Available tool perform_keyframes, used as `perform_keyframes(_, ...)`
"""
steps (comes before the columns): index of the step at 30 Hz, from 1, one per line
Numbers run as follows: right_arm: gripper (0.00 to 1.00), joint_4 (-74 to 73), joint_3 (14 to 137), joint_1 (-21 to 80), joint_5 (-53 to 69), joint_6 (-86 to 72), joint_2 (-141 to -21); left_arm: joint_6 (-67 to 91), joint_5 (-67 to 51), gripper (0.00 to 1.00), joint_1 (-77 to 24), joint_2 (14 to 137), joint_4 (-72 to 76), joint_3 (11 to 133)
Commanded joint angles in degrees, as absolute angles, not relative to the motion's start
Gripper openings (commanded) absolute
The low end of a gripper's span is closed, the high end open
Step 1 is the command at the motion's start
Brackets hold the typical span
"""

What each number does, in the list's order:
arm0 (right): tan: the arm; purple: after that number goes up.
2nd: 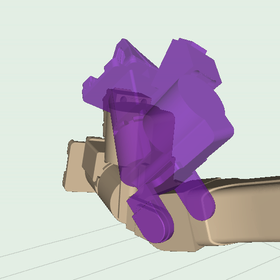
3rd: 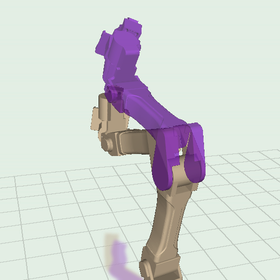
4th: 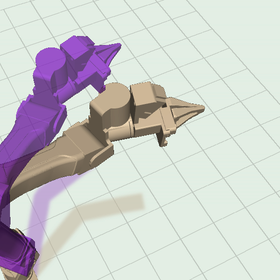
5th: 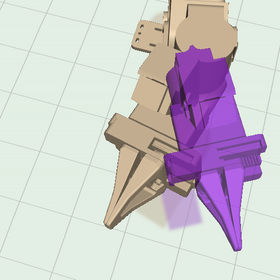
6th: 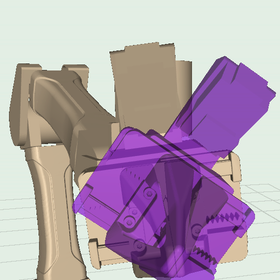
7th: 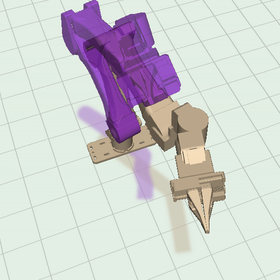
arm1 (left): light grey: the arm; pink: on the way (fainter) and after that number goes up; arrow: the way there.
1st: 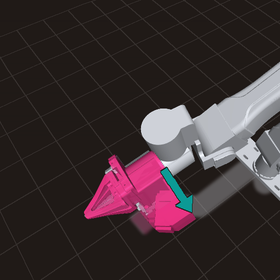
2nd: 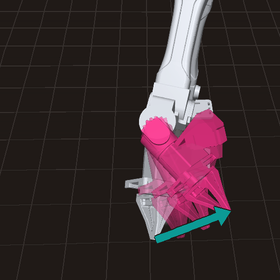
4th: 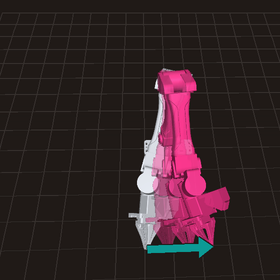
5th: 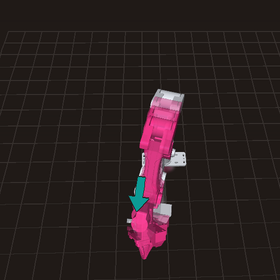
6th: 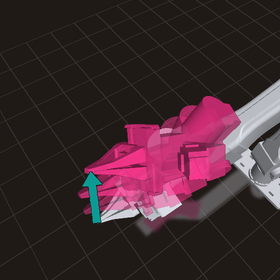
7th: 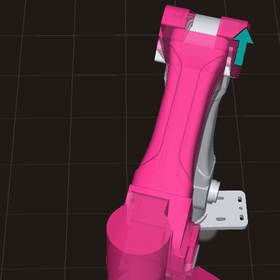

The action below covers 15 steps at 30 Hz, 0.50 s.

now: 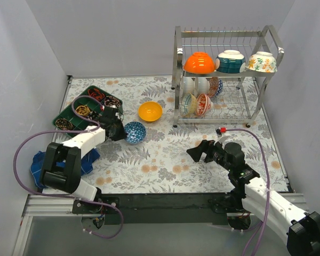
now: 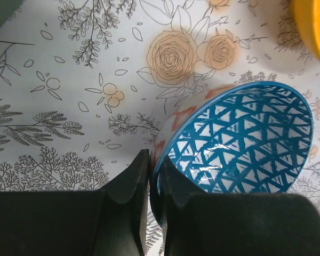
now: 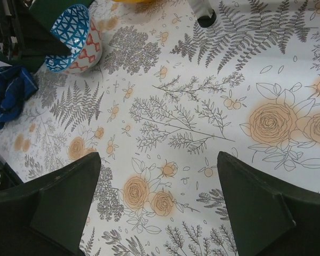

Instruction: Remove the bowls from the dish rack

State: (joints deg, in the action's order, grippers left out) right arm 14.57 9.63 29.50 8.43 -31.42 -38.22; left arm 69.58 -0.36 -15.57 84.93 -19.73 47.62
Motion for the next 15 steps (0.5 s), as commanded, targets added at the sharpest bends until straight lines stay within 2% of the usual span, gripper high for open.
perform_keyframes(1,0.99,14.1,13.0,29.4,6.2,-29.0,-37.3,67.2,-5.5,0.04,-14.3,85.9,-17.9,49.7)
perform_keyframes(5,0.99,13.5,13.8,29.4,5.4,-28.0,-37.7,66.9,-6.8,0.12,-13.7,87.3,-17.8,49.7)
perform_keyframes(8,0.99,12.8,14.5,29.4,4.5,-27.4,-38.4,66.7,-6.9,0.32,-13.5,85.7,-18.0,49.7)
perform_keyframes(9,0.99,12.6,14.8,29.4,4.3,-27.3,-38.7,66.5,-6.6,0.45,-13.5,84.9,-18.1,49.7)
perform_keyframes(12,0.99,11.3,16.2,29.4,3.1,-26.4,-39.1,66.4,-4.8,0.63,-13.5,80.9,-18.8,49.3)
perform_keyframes(13,0.99,10.5,16.7,29.4,2.7,-26.1,-39.2,66.4,-4.3,0.74,-13.5,79.7,-19.2,49.3)
perform_keyframes(15,0.99,9.6,18.5,29.4,1.1,-25.0,-39.9,66.1,-2.6,0.84,-13.5,76.1,-20.5,49.3)
